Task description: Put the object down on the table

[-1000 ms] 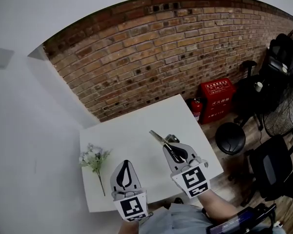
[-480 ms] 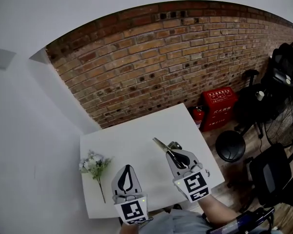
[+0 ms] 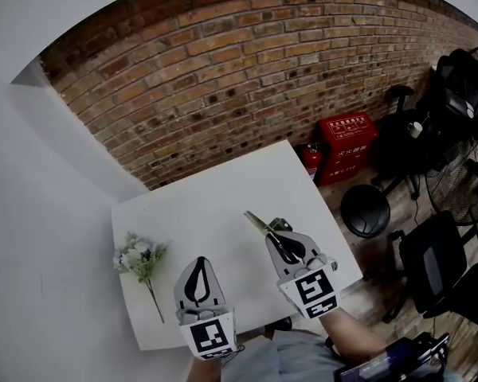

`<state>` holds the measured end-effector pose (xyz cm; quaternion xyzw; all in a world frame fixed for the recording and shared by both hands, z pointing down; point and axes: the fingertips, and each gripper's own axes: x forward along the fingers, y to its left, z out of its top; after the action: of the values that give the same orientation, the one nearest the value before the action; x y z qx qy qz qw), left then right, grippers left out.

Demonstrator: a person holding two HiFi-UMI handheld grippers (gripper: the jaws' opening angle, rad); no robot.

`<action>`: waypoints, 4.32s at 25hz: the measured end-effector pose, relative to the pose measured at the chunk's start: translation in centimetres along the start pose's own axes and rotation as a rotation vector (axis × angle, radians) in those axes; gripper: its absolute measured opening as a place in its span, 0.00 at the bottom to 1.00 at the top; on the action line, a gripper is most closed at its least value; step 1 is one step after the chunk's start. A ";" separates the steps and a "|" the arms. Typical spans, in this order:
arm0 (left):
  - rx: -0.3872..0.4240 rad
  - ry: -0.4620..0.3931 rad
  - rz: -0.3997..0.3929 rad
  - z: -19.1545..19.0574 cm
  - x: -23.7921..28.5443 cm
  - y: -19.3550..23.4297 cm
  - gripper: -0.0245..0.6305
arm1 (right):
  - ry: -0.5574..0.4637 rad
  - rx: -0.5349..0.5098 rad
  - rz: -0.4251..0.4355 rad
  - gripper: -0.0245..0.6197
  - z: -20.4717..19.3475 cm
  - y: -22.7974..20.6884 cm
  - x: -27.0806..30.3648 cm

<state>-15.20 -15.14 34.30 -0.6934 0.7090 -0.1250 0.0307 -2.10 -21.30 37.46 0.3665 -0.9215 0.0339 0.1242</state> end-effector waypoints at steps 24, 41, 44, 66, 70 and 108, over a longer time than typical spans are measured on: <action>-0.053 0.195 -0.104 -8.6 5.5 0.8 0.05 | 0.249 0.118 -0.037 0.07 -11.6 -1.0 6.0; -0.059 0.243 -0.115 -11.3 7.5 1.5 0.05 | 0.318 0.151 -0.053 0.07 -15.0 -1.7 7.5; -0.066 0.257 -0.124 -11.5 7.6 1.2 0.05 | 0.326 0.157 -0.054 0.07 -15.5 -1.6 7.5; -0.078 0.281 -0.161 -13.2 7.8 0.8 0.05 | 0.342 0.162 -0.087 0.08 -17.7 -1.4 8.1; -0.076 0.282 -0.163 -13.3 7.7 0.8 0.05 | 0.337 0.160 -0.096 0.09 -17.6 -1.5 8.0; -0.071 0.310 -0.178 -14.0 8.2 1.4 0.05 | 0.361 0.242 -0.100 0.27 -19.8 -2.7 8.3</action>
<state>-19.91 -21.42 48.59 -0.7264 0.6450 -0.2076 -0.1148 -2.05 -25.74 58.60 0.4118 -0.8542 0.2034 0.2439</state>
